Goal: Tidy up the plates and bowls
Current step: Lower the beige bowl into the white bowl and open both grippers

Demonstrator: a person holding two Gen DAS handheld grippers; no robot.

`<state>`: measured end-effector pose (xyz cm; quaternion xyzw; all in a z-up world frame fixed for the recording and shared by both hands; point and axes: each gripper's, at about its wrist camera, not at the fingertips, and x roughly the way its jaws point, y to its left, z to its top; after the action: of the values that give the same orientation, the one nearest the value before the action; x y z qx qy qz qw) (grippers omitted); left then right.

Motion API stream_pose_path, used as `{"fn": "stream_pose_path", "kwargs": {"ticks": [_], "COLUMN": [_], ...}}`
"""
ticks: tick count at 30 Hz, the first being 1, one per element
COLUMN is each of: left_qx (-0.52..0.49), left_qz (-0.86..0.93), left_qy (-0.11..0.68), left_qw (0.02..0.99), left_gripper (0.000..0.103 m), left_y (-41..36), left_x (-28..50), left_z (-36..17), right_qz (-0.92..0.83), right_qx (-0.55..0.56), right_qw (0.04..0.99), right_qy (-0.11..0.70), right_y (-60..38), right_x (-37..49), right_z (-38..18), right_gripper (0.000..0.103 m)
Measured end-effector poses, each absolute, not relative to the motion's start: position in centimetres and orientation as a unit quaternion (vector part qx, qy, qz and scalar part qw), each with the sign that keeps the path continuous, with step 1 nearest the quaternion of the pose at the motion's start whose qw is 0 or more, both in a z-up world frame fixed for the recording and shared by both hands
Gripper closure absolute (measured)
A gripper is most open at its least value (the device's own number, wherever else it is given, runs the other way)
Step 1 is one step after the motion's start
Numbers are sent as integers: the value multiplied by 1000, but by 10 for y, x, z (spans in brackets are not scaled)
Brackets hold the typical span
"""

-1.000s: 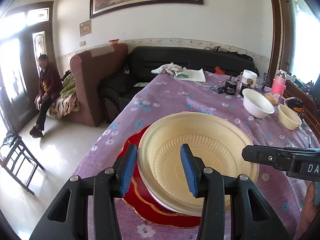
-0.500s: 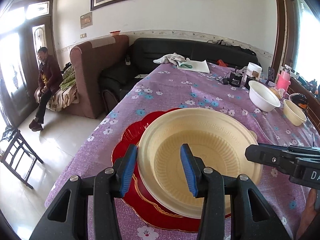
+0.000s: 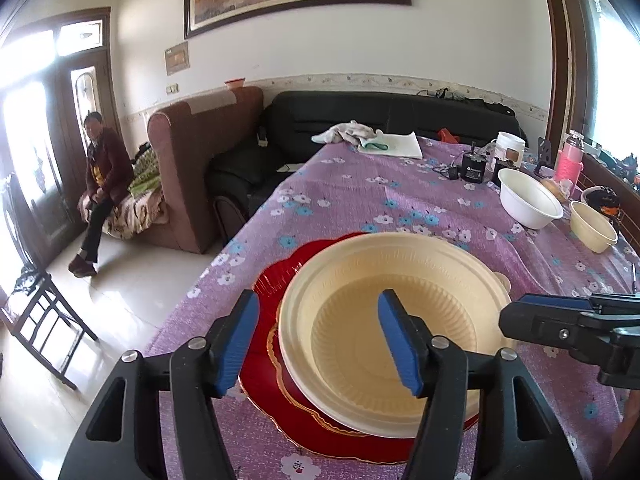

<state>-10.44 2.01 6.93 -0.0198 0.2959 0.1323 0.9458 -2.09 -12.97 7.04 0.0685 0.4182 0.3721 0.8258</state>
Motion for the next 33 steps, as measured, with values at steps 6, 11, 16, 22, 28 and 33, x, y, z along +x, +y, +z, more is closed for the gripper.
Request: {"fn": "stream_pose_path", "kwargs": {"ticks": [6, 11, 16, 22, 28, 33], "left_qx": [-8, 7, 18, 27, 37, 49], "left_qz": [144, 150, 153, 154, 152, 147], "left_qy": [279, 267, 260, 253, 244, 238], "left_qw": [950, 952, 953, 955, 957, 959], "left_gripper": [36, 35, 34, 32, 31, 30], "left_y": [15, 8, 2, -4, -14, -28], "left_x": [-111, -115, -118, -122, -127, -130], "left_z": [77, 82, 86, 92, 99, 104], "right_qz": [371, 366, 363, 361, 357, 349], "right_qx": [67, 71, 77, 84, 89, 99], "right_qw": [833, 840, 841, 844, 848, 853], "right_qy": [404, 395, 393, 388, 380, 375], "right_y": [-135, -143, -151, -160, -172, -186], "right_x": [-28, -31, -32, -33, -37, -37], "right_z": [79, 85, 86, 88, 91, 95], "right_gripper": [63, 60, 59, 58, 55, 55]}}
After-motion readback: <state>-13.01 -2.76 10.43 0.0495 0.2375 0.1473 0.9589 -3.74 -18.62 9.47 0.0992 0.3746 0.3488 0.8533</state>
